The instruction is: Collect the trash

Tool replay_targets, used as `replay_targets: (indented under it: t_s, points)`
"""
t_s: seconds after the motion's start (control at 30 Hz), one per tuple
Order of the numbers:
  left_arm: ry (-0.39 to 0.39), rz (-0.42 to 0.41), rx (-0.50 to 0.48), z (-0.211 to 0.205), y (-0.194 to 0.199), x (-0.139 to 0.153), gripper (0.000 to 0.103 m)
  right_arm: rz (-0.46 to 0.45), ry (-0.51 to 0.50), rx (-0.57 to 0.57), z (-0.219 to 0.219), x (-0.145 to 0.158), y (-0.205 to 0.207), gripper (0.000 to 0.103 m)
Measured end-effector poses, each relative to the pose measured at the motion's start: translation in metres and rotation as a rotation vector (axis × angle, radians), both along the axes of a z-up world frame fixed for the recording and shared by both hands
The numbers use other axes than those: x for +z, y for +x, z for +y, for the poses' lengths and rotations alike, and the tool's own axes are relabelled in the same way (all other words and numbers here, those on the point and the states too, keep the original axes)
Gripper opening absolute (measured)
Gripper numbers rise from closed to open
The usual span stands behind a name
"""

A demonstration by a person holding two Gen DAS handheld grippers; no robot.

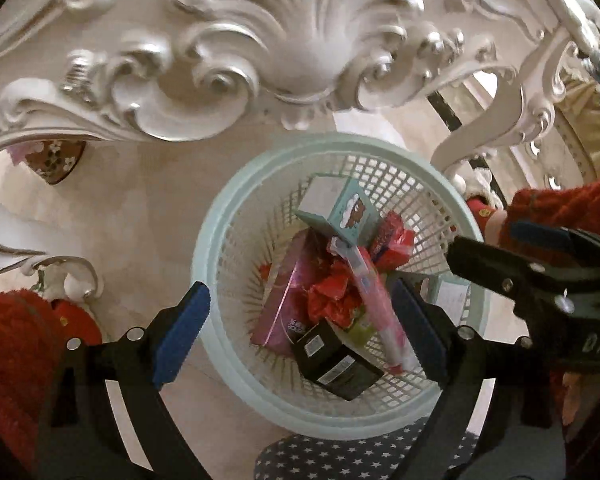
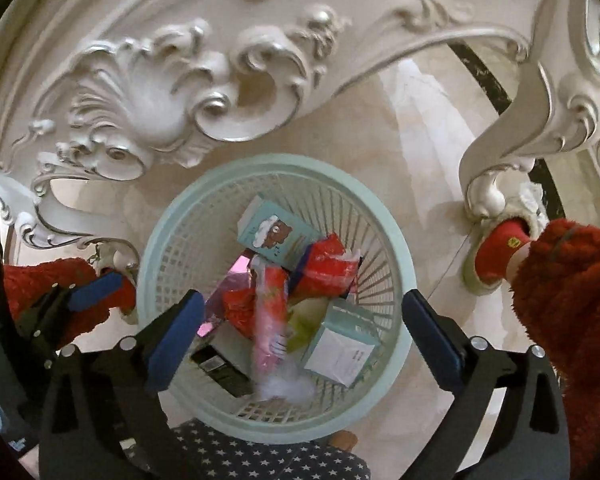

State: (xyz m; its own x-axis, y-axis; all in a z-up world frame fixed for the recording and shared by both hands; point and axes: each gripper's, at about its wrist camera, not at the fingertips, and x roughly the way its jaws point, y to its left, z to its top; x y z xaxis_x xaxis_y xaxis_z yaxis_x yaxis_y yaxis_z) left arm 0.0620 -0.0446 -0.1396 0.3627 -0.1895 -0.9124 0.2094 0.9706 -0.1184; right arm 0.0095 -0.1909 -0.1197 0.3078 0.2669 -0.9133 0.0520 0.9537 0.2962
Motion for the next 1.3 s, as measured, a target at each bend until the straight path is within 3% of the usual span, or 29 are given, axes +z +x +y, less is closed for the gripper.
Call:
replay_targets:
  t_s: [0.4,0.57,0.77,1.17,1.3]
  points:
    - [0.015,-0.166,0.09,0.009,-0.028,0.086,0.09,-0.2,-0.034,0.003,-0.002,0.084,-0.029,0.095]
    - [-0.018,-0.192,0.136,0.021,-0.038,0.114,0.09,-0.27,-0.024,-0.039,-0.012,0.112,-0.046,0.095]
    - [-0.008,-0.258,0.203,0.034,-0.051,0.138,0.09,-0.292,-0.034,-0.054,-0.012,0.119,-0.058,0.095]
    - [0.086,-0.327,0.157,0.018,-0.063,0.158,0.089,-0.267,-0.057,-0.063,-0.01,0.113,-0.06,0.095]
    - [0.068,-0.317,0.147,0.017,-0.06,0.156,0.09,-0.256,-0.055,-0.072,-0.014,0.111,-0.058,0.095]
